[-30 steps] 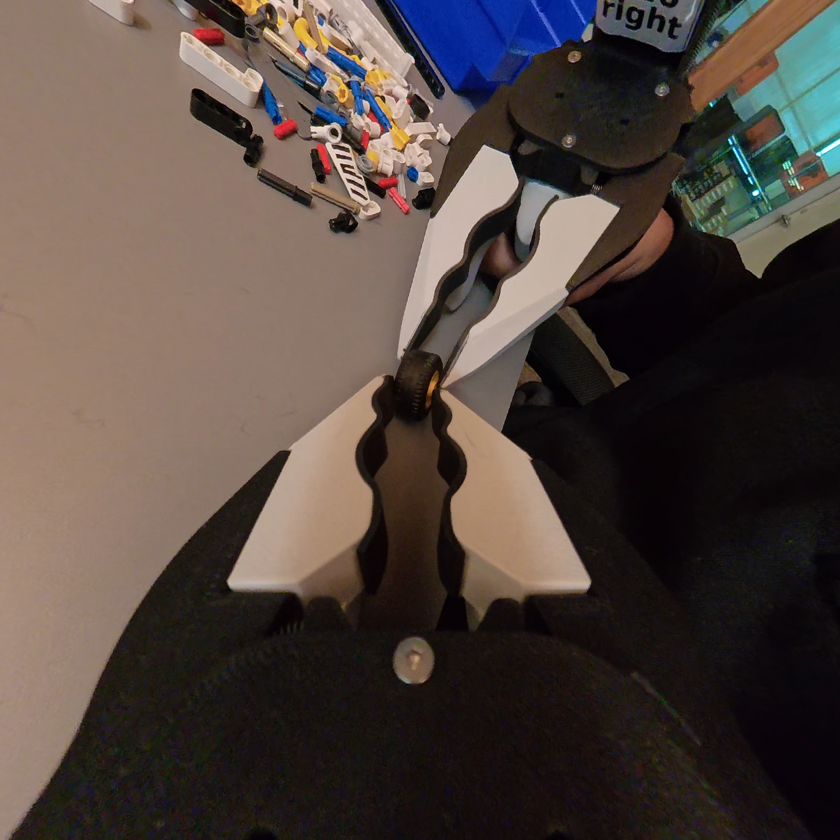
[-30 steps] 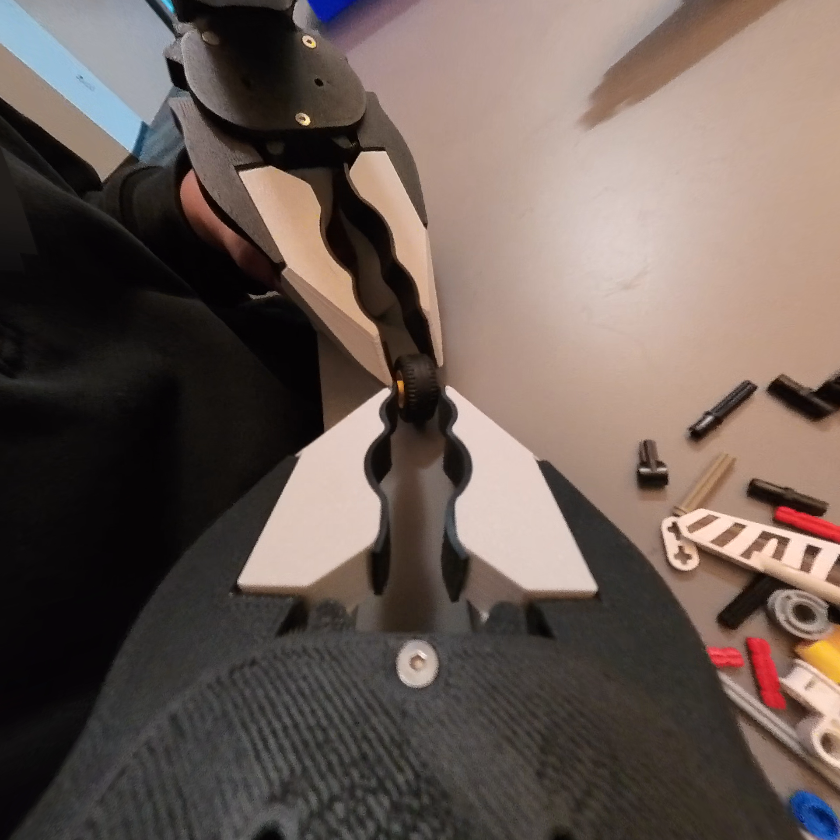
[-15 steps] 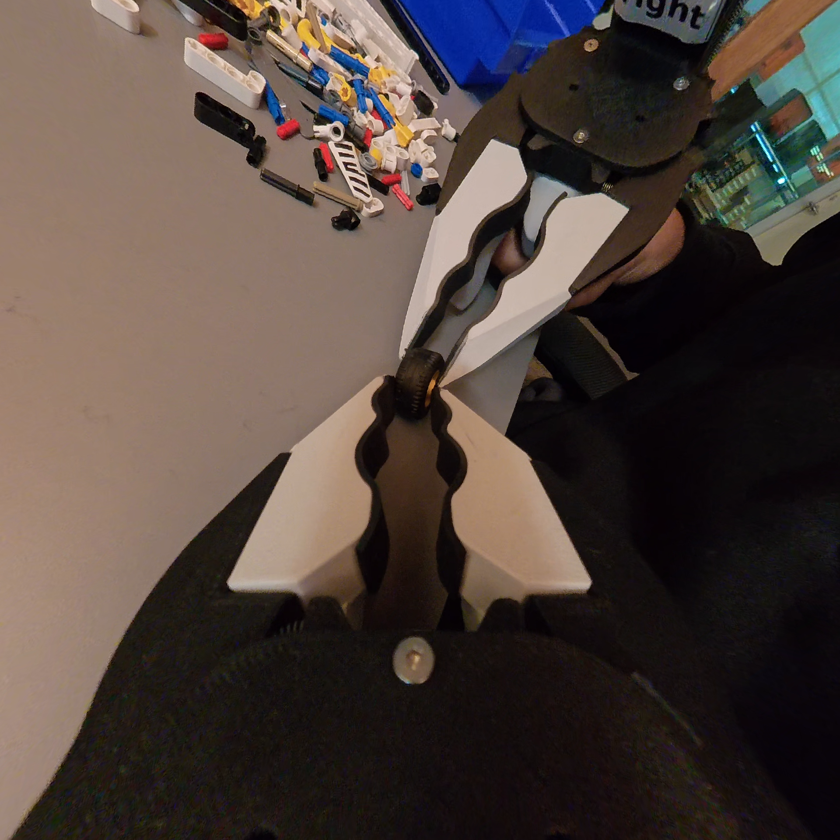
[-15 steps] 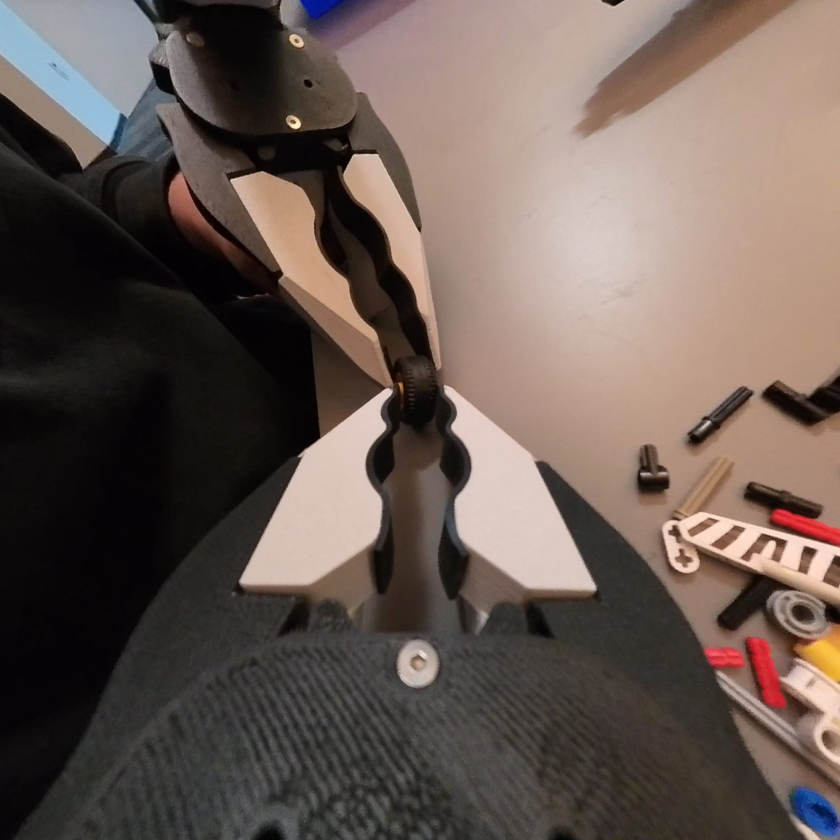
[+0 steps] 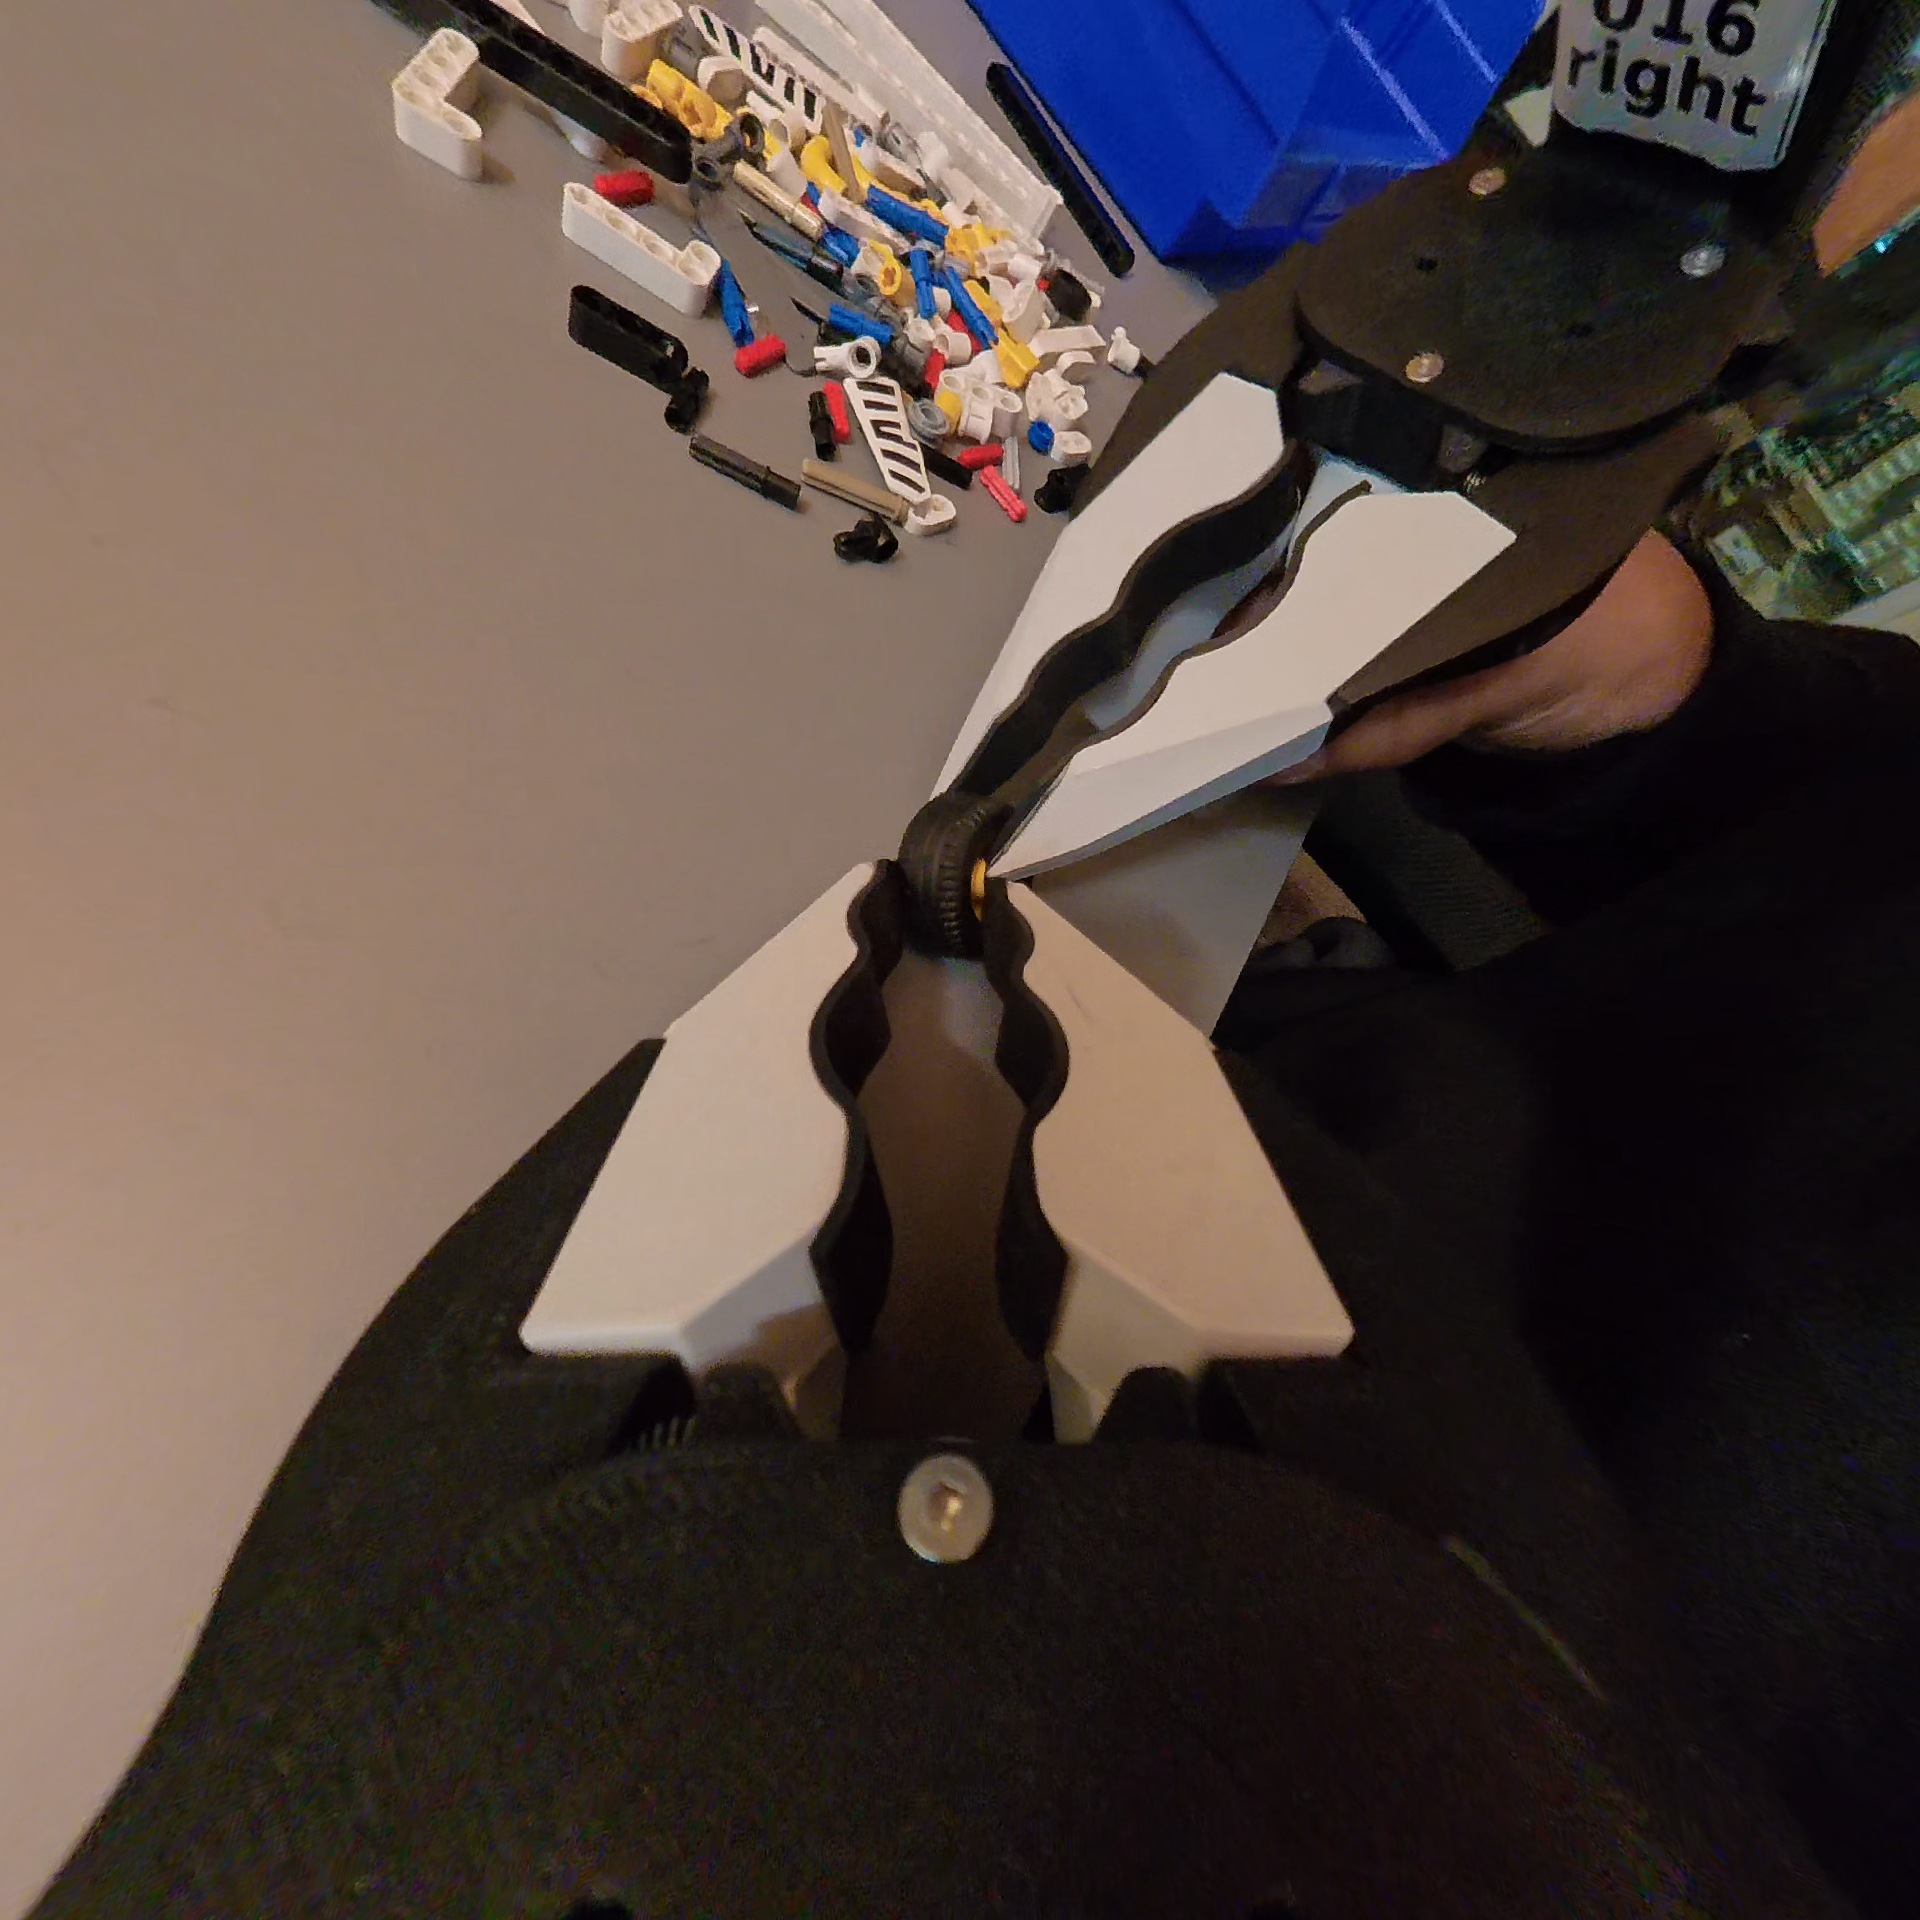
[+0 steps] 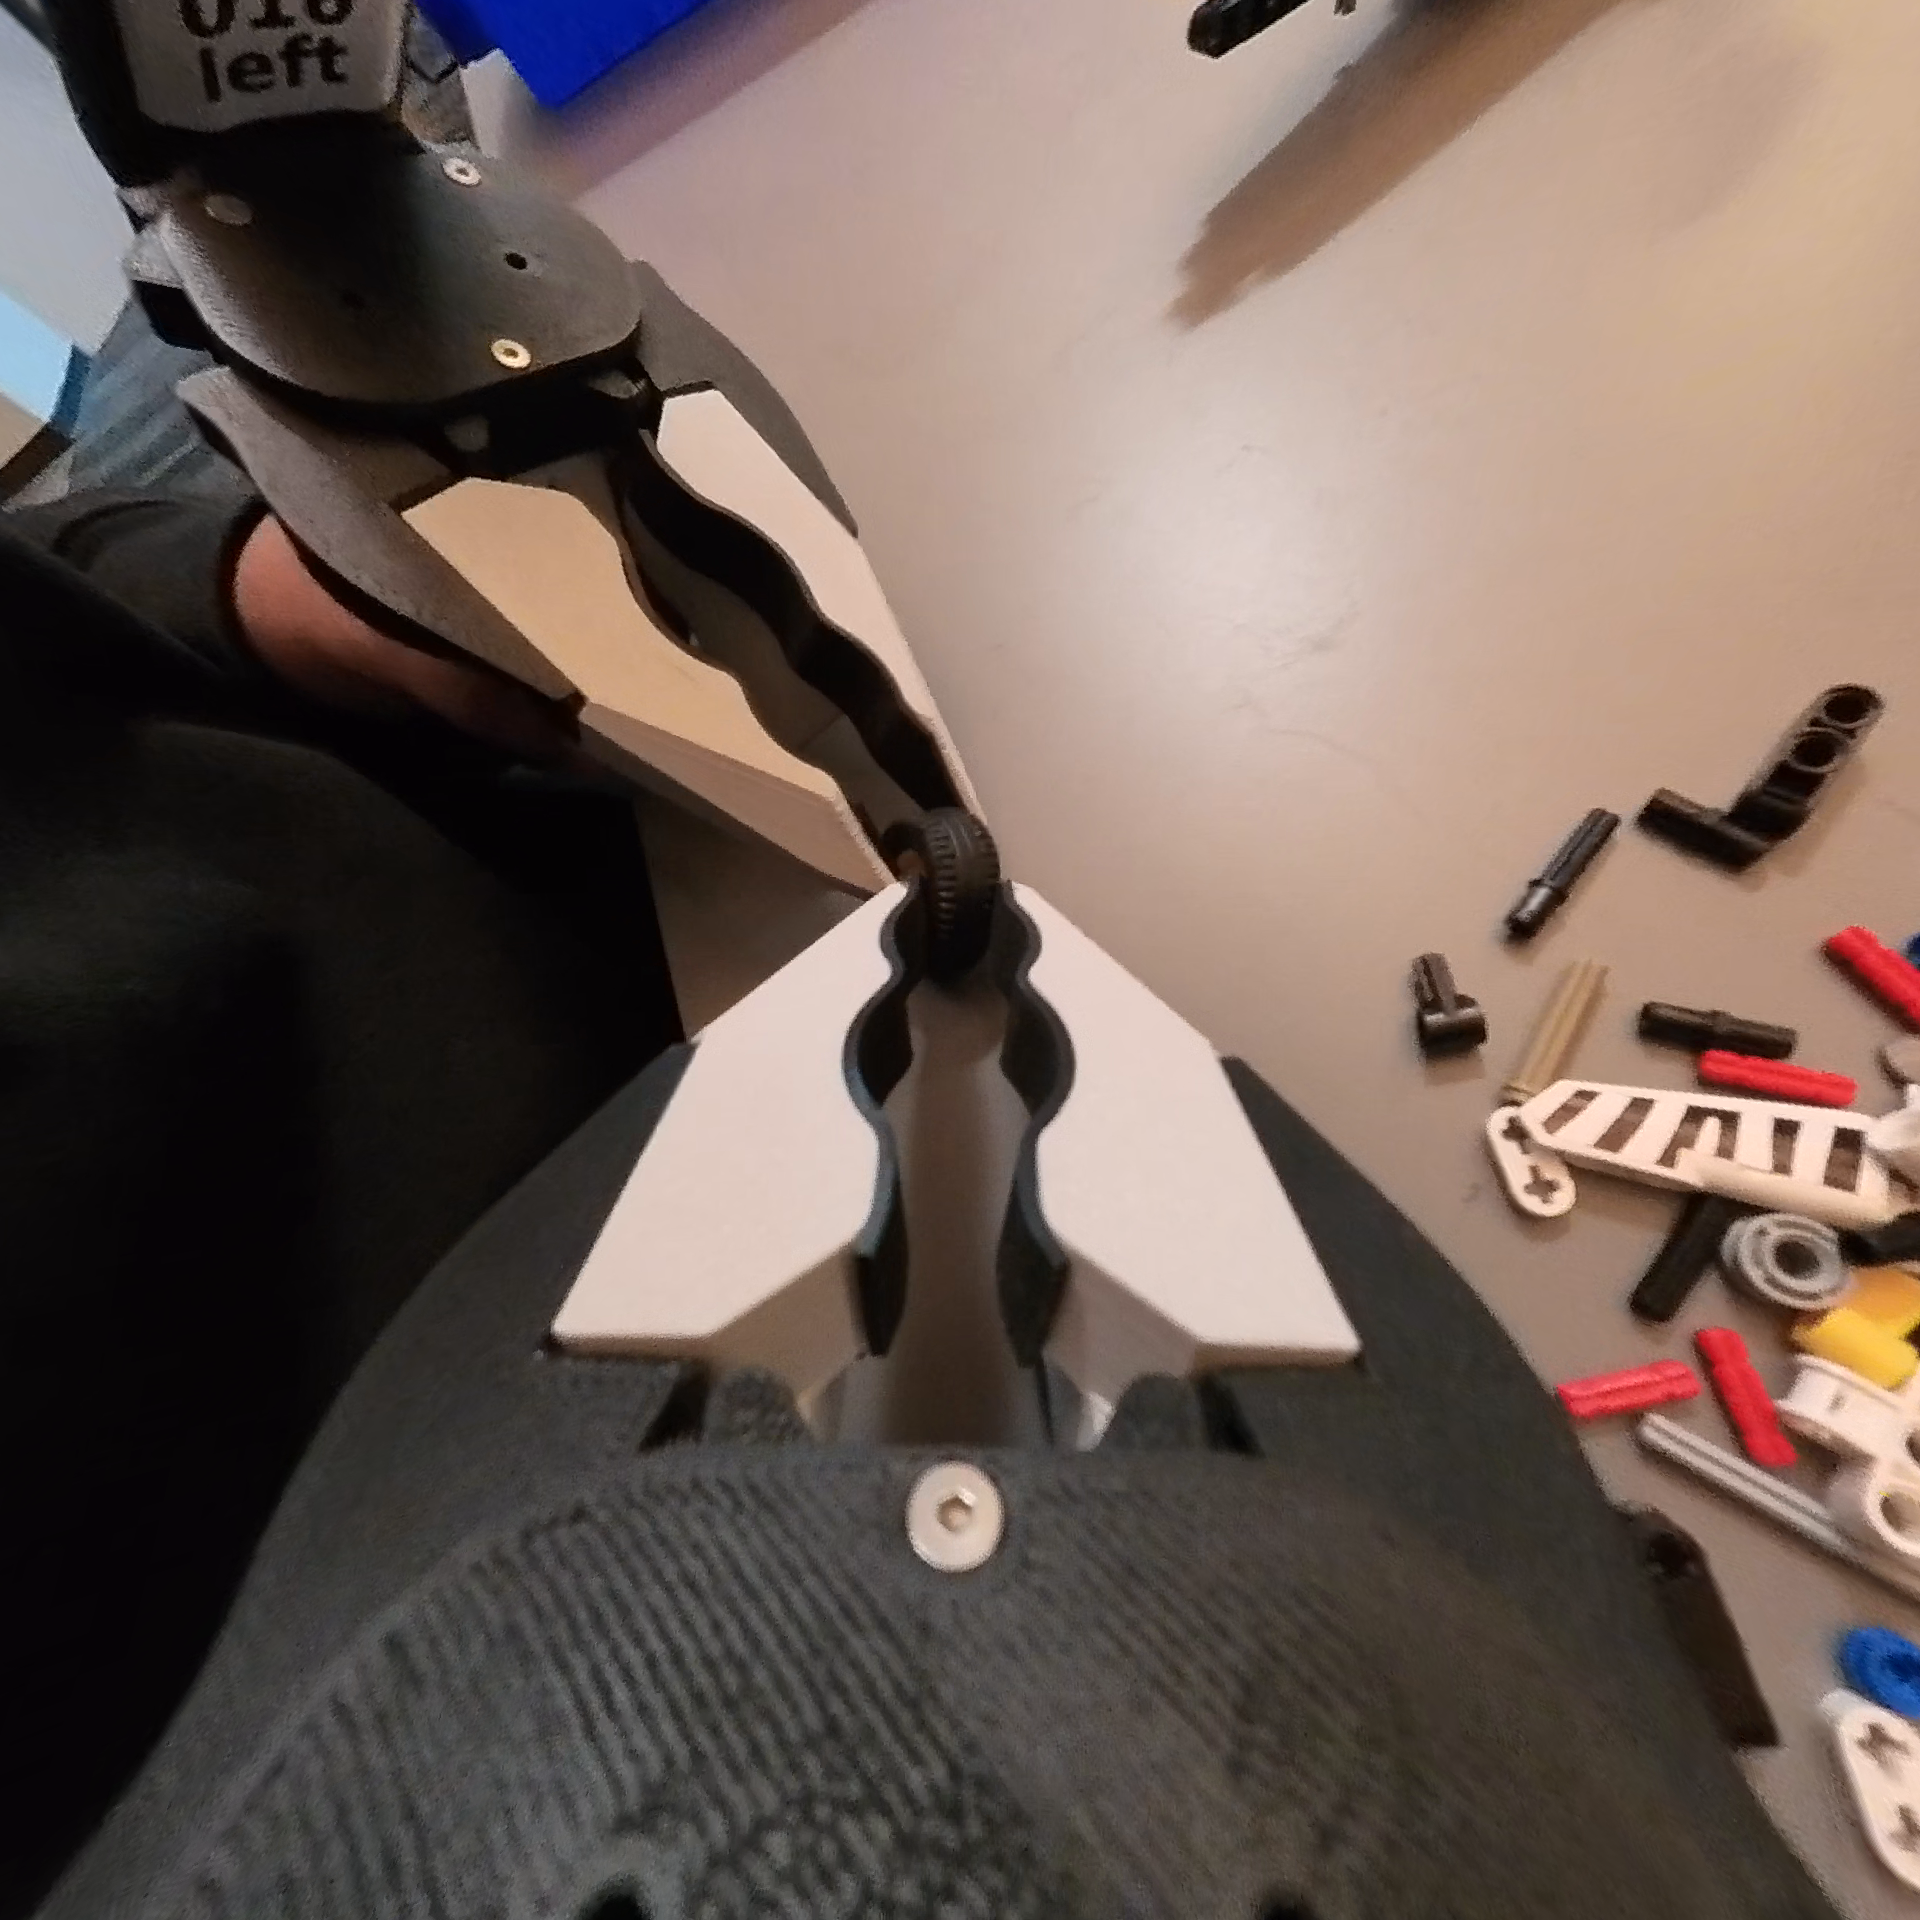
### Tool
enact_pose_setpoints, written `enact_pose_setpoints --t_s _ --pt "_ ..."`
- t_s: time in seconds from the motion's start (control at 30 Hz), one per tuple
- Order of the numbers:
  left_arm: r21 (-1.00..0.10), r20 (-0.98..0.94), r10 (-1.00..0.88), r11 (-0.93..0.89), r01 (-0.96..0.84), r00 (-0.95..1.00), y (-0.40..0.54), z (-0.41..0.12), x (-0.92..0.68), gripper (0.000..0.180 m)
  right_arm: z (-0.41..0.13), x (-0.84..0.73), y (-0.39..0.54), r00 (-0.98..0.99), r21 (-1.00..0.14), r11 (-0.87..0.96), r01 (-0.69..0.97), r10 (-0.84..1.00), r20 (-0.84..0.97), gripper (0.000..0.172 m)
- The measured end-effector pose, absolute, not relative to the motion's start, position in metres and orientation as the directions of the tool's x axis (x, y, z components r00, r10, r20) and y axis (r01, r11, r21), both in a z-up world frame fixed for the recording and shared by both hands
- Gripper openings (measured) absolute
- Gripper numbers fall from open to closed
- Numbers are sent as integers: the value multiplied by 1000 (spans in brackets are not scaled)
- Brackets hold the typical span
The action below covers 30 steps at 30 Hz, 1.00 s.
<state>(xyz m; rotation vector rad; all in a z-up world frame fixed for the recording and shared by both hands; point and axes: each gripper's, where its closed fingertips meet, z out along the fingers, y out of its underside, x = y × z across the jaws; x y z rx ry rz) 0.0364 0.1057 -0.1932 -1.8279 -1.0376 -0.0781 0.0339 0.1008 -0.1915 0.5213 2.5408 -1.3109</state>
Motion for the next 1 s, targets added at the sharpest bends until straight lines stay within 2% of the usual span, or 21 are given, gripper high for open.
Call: enact_pose_setpoints --t_s 0.23,0.47,0.63,1.0 --pt "-740 434 655 -132 659 619 105 -193 33 12 -191 30 101 -932 -764 544 347 292 -215 10" --pt "-737 417 678 -137 661 606 104 -196 31 11 -192 30 101 -945 -759 646 81 293 148 9" --pt "-722 449 669 -118 681 592 105 -196 31 10 -191 30 102 -930 -769 640 -15 273 246 9" --pt "-740 427 665 -133 660 613 106 -194 32 11 -185 31 103 -962 -810 586 26 234 138 13"
